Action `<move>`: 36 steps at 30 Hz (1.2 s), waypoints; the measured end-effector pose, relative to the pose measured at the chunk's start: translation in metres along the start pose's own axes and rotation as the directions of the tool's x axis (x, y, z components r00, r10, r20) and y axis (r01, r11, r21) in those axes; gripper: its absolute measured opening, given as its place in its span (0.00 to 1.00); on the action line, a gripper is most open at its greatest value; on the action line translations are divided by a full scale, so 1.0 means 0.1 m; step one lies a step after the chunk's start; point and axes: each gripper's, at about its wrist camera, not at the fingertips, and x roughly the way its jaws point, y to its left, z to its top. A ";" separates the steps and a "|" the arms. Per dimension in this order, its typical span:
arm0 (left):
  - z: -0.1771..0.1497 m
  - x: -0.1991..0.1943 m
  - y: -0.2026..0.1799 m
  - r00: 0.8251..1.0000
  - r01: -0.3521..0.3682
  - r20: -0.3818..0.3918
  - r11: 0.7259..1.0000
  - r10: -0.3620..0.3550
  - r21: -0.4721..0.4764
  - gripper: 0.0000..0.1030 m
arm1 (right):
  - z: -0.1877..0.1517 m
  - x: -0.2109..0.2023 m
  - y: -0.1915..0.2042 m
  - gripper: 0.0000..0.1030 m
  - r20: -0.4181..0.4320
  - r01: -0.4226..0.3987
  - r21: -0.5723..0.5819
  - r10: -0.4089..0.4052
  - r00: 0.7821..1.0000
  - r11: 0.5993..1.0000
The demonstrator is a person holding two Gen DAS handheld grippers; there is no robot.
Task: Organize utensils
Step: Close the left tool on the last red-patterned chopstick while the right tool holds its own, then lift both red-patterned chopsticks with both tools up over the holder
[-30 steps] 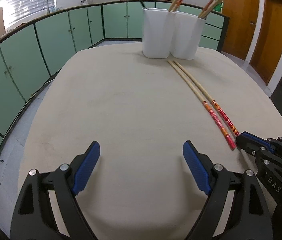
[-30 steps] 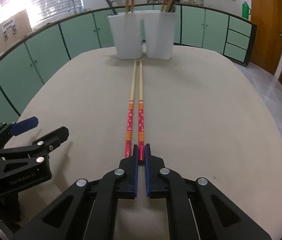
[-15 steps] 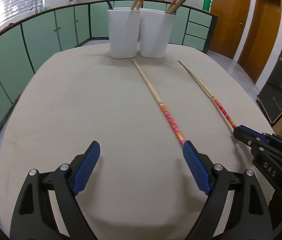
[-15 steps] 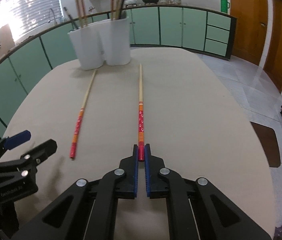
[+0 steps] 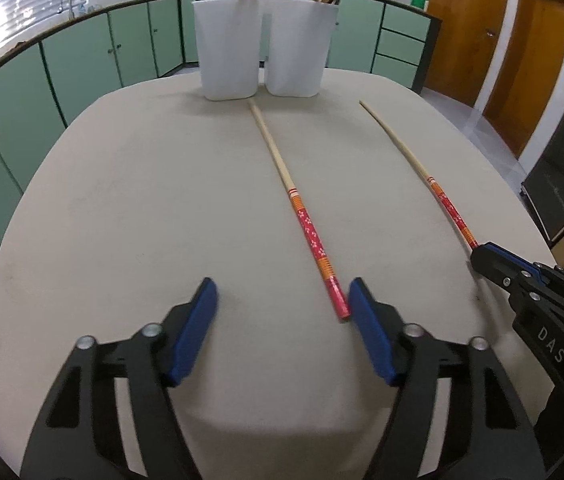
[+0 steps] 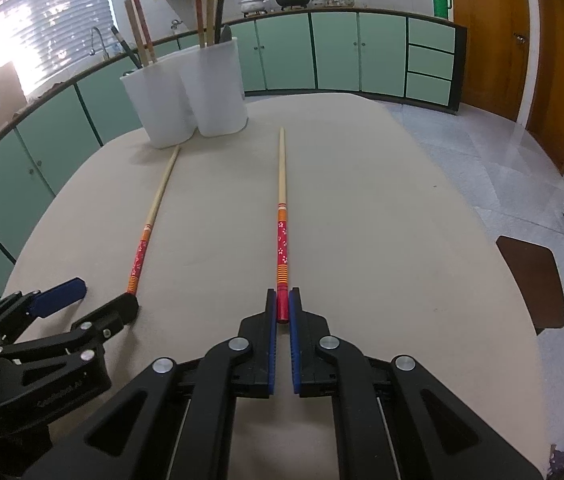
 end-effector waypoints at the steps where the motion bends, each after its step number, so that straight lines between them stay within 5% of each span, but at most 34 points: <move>1: -0.01 -0.01 0.01 1.000 -0.003 0.001 1.000 0.003 -0.004 0.53 | 0.00 0.00 0.01 0.06 0.000 -0.002 -0.002 0.002 1.000 1.000; 6: -0.03 -0.06 0.04 1.000 -0.004 0.011 1.000 0.004 -0.013 0.23 | -0.01 -0.02 0.07 0.06 0.005 0.003 -0.026 -0.003 1.000 1.000; 12: -0.04 -0.08 0.05 1.000 -0.001 0.015 1.000 0.002 -0.018 0.06 | -0.01 -0.02 0.12 0.06 0.008 0.002 -0.040 -0.002 1.000 0.999; 23: -0.04 -0.18 0.09 0.999 0.001 0.035 1.000 -0.001 -0.012 0.05 | 0.03 -0.09 0.15 0.06 0.031 0.008 -0.047 -0.006 0.999 0.999; 36: 0.20 -0.71 0.16 0.984 -0.016 0.180 1.000 0.013 0.012 0.05 | 0.28 -0.43 0.20 0.06 0.120 -0.001 -0.063 0.009 0.993 0.998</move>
